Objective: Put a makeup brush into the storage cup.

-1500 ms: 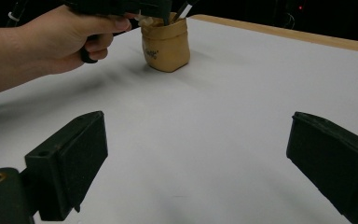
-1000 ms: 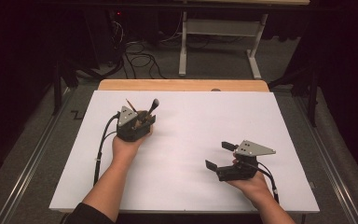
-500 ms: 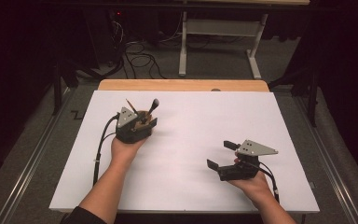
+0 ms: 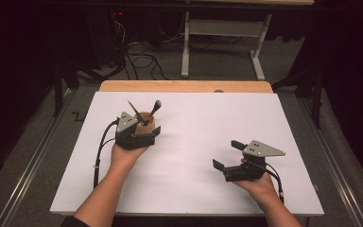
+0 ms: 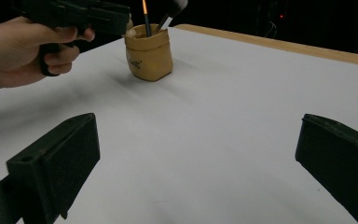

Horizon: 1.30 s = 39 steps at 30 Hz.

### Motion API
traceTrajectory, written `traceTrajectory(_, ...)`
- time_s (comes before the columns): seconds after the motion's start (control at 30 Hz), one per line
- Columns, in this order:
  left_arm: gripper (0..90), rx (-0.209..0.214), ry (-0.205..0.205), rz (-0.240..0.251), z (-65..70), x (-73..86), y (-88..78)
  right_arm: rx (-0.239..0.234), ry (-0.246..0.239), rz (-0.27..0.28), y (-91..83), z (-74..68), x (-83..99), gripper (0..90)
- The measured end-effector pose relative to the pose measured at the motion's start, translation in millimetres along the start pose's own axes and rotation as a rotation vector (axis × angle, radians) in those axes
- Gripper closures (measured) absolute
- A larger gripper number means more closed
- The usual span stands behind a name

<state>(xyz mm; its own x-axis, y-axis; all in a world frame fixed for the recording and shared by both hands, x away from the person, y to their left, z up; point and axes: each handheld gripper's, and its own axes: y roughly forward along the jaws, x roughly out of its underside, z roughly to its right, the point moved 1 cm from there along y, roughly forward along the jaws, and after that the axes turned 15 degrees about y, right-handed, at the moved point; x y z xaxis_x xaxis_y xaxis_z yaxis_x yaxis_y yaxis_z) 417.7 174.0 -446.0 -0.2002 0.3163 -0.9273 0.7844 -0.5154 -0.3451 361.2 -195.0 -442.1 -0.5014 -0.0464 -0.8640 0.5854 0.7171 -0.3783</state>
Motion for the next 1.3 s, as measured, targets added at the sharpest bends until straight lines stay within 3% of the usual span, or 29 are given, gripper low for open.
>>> traceTrajectory(0.17,5.4,0.004,0.027,-0.012,3.7,-2.8,-8.0,0.006,-0.006,0.004,-0.3,0.1,0.0,0.5)
traceTrajectory(0.27,0.3,0.008,0.015,-0.01,5.0,-2.6,-13.4,0.009,-0.01,0.007,-0.7,1.3,0.0,0.5)
traceTrajectory(0.4,0.3,0.015,0.024,-0.011,6.0,-0.3,-22.2,0.013,-0.01,0.011,-1.7,2.1,-0.2,0.5)
traceTrajectory(0.63,0.3,0.042,0.004,-0.02,6.8,5.2,-40.1,0.03,-0.014,0.012,-3.9,4.4,-1.0,0.5)
traceTrajectory(0.87,0.3,0.054,0.028,-0.026,13.8,11.8,-59.0,0.047,-0.017,0.027,-7.7,6.1,-2.3,0.5)
traceTrajectory(1.2,0.3,0.035,0.052,0.005,20.4,32.1,-88.9,0.08,-0.01,0.049,-15.8,11.5,-3.9,0.4)
traceTrajectory(1.3,0.3,0.064,0.02,0.022,21.6,37.6,-95.7,0.087,-0.011,0.056,-18.8,12.3,-3.8,0.4)
